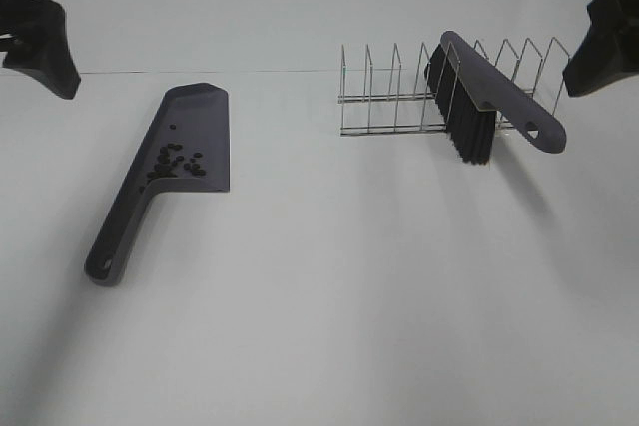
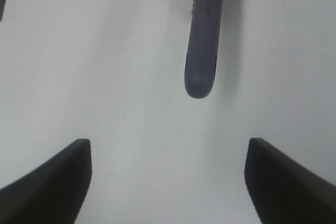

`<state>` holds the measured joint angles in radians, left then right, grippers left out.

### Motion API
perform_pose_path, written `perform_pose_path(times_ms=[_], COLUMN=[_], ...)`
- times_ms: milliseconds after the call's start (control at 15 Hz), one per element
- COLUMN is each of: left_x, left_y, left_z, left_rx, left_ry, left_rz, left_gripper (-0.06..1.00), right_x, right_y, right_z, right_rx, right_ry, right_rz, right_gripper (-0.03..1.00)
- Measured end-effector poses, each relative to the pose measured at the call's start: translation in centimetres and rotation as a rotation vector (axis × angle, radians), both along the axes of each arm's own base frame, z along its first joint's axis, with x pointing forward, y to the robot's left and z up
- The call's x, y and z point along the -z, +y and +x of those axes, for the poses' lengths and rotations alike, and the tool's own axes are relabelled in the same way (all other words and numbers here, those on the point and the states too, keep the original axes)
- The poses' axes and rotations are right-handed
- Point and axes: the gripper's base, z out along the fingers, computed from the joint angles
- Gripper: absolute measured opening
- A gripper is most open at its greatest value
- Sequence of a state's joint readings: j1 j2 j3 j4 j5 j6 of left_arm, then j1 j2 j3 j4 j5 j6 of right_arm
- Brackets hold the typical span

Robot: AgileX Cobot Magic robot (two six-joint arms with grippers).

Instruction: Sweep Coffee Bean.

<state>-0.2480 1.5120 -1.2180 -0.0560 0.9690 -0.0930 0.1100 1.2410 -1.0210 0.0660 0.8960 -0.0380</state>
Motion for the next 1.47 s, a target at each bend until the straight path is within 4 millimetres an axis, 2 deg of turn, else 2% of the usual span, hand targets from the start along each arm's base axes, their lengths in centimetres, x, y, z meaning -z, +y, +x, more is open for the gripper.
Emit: perform_pose_path(times_ms=[200,267,333,733,1000,1067,1333,1467], left_x=[-0.7,-0.4,-0.2,1.1,1.3,1.8,1.3,1.2], left_y=[1.3,2.3,2.5,4.7,5.8,6.4,6.9,7.2], left_z=[-5.0,-8.2,-8.8,-17.3,-21.8,-24.1,-26.9,-28.2], left_rx=[0.001,0.004,0.005,0.012,0.014,0.014,0.022,0.034], left_ry=[-0.039,-0.061,-0.068,-0.167,-0.237,-0.289,-0.454,-0.543], left_rz=[0.001,0.017,0.02,0.002,-0.015,-0.03,-0.092,-0.106], left_gripper=[0.9,0.9,0.9,0.9,0.9,0.9,0.9,0.9], right_x=[0.5,1.0,1.2,3.4,4.8,5.7,5.3,5.8], right_y=[-0.3,-0.6,-0.6,-1.1,-1.3,-1.3,-1.4,-1.5], right_z=[-3.5,-5.8,-6.3,-11.6,-14.5,-16.1,-18.2,-19.6], right_rx=[0.001,0.001,0.0,-0.009,-0.028,-0.031,-0.052,-0.073], right_ry=[-0.018,-0.032,-0.033,-0.045,-0.024,-0.022,-0.097,-0.11], right_rz=[0.009,0.012,0.011,0.025,0.028,0.051,0.058,0.049], right_gripper=[0.76,0.76,0.76,0.76,0.76,0.76,0.76,0.76])
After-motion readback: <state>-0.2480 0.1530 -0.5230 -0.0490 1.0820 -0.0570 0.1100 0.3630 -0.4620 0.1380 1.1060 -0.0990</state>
